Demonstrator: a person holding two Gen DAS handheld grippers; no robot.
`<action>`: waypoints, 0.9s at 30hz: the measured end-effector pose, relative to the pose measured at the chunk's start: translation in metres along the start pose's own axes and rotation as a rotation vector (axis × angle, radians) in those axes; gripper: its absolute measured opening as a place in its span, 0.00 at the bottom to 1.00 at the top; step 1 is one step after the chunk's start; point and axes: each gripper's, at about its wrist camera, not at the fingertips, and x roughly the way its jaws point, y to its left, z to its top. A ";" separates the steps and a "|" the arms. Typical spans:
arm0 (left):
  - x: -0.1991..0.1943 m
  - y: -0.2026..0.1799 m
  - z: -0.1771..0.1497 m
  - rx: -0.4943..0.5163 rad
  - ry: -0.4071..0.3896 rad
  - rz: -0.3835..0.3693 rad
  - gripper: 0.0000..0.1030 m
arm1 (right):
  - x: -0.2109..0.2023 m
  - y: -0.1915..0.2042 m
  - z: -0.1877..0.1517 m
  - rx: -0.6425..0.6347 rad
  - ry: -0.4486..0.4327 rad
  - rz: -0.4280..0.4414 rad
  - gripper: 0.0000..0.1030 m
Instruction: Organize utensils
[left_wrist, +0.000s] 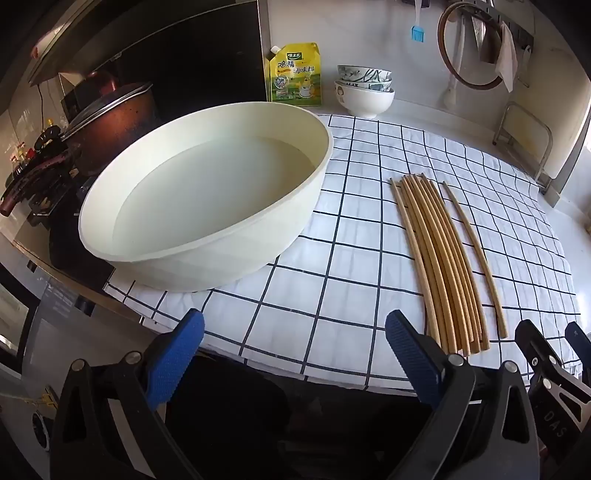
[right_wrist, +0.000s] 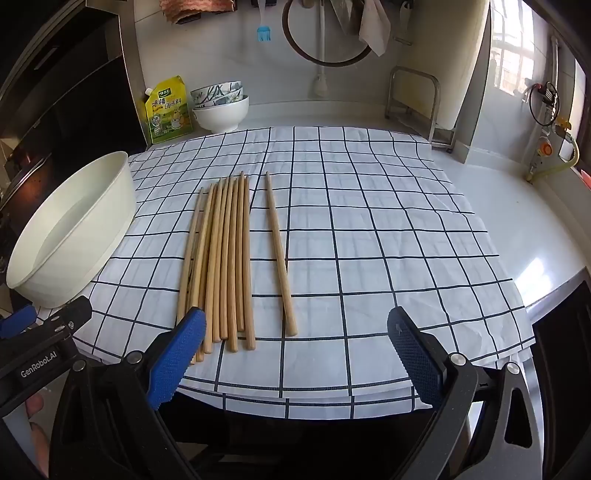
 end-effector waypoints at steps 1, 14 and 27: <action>0.000 0.000 0.000 0.001 -0.001 -0.001 0.94 | 0.000 0.000 0.000 0.000 -0.001 -0.002 0.91; -0.002 0.000 0.002 0.011 -0.003 0.007 0.94 | -0.001 0.001 0.000 0.007 0.005 -0.008 0.91; -0.001 -0.001 -0.001 0.013 0.000 0.007 0.94 | -0.001 0.000 0.000 0.009 -0.001 -0.010 0.91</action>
